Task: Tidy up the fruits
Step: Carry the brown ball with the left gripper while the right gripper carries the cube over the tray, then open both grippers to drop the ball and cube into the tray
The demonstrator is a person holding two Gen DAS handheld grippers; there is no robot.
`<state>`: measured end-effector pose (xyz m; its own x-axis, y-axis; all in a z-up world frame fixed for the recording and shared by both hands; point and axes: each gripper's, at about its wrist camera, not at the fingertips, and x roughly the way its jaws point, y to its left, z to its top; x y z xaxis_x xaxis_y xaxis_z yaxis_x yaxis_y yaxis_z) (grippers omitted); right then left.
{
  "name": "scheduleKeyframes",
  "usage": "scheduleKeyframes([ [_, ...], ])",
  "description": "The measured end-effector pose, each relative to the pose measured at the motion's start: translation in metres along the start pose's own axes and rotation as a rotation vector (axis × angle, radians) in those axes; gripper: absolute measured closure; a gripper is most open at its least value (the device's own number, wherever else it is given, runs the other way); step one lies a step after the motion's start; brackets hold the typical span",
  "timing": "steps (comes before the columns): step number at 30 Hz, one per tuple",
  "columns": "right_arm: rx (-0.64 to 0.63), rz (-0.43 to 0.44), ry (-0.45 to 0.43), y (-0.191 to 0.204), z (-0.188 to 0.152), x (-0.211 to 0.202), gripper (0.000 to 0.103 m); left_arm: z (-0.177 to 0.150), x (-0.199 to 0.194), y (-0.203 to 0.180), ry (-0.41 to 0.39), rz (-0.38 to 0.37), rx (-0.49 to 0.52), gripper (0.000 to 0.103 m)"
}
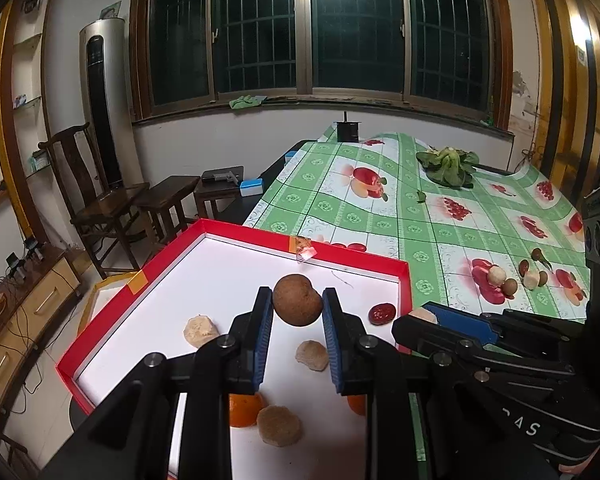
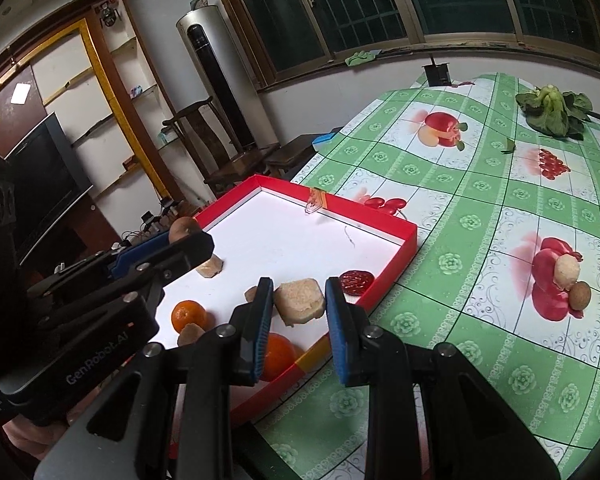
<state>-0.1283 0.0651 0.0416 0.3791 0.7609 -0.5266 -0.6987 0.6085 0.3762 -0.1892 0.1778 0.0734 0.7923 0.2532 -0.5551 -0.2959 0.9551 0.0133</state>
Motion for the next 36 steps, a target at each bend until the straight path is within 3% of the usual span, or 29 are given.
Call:
scheduleKeyframes([
  [36, -0.066, -0.010, 0.074, 0.017, -0.006, 0.025, 0.074, -0.013, 0.016, 0.015, 0.060, 0.067, -0.018, 0.078],
])
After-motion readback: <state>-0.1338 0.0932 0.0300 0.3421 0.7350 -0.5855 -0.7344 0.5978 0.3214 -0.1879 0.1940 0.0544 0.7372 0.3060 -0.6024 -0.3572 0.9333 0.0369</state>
